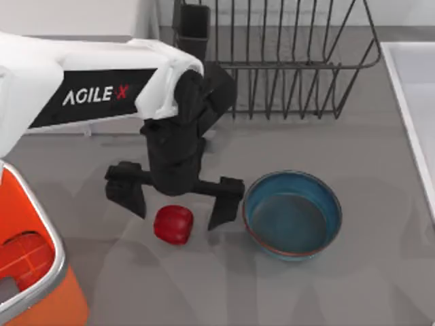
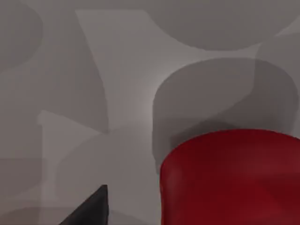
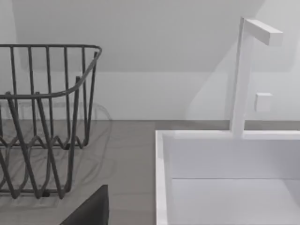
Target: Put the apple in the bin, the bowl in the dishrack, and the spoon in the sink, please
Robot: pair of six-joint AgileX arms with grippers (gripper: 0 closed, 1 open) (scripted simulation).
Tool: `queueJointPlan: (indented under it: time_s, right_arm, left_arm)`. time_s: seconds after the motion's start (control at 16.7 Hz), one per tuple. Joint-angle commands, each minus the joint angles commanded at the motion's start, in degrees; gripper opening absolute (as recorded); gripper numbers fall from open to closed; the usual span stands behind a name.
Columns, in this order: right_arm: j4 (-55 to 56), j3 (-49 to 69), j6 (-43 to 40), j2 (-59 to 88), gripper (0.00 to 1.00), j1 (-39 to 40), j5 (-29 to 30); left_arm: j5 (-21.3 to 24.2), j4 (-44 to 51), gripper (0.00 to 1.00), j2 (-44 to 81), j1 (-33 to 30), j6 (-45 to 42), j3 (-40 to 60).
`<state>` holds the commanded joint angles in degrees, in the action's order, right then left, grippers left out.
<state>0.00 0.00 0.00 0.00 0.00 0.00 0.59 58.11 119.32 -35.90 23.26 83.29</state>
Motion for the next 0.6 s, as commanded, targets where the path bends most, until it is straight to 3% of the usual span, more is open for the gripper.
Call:
queueJointPlan:
  time_s: [0.42, 0.6]
  right_arm:
    - [0.0, 0.0, 0.0, 0.0, 1.0, 0.0, 0.0]
    - [0.0, 0.0, 0.0, 0.0, 1.0, 0.0, 0.0]
  left_arm:
    - [0.0, -5.2, 1.0, 1.8, -0.1, 0.1, -3.9]
    - [0.0, -5.2, 0.77, 1.8, -0.1, 0.1, -3.9]
